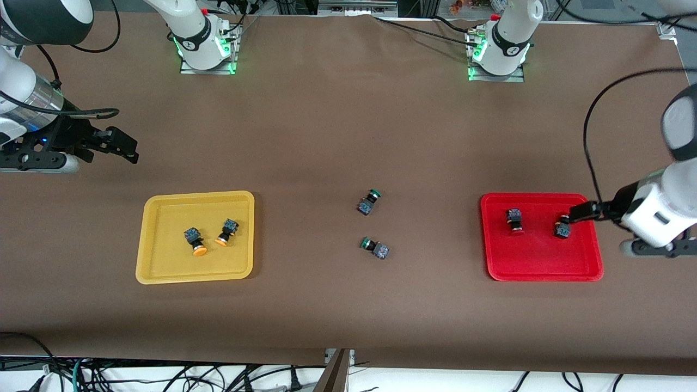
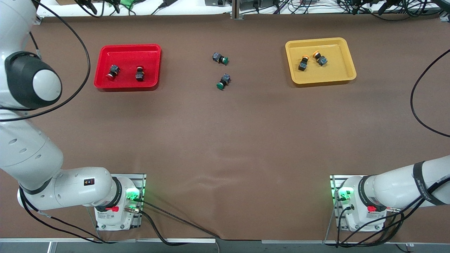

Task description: Place red and yellow buttons in trays

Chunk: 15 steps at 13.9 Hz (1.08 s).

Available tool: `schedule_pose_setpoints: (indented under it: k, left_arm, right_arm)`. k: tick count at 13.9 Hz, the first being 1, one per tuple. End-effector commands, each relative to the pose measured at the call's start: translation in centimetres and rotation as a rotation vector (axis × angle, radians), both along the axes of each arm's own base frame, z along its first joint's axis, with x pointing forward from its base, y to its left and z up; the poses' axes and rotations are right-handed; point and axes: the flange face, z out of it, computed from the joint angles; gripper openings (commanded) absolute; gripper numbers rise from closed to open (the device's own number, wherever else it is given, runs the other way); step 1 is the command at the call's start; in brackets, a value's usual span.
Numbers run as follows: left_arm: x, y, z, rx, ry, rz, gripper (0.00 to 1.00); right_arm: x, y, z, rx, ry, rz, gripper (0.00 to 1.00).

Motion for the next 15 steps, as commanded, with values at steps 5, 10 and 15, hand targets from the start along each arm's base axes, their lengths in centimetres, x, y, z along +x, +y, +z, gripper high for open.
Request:
schedule_pose_setpoints:
  k: [5, 10, 15]
  left_arm:
    - [-9.2, -1.3, 5.9, 0.001, 0.042, 0.008, 1.00]
    - [-10.3, -1.2, 5.1, -0.044, 0.062, 0.026, 1.00]
    - [-7.1, -0.1, 4.9, -0.036, 0.049, 0.028, 1.00]
  right_arm:
    - [0.0, 0.2, 1.7, 0.003, -0.004, -0.009, 1.00]
    - [-0.1, 0.6, 1.3, 0.000, 0.013, -0.010, 1.00]
    - [0.4, 1.0, 0.3, -0.015, 0.019, 0.001, 1.00]
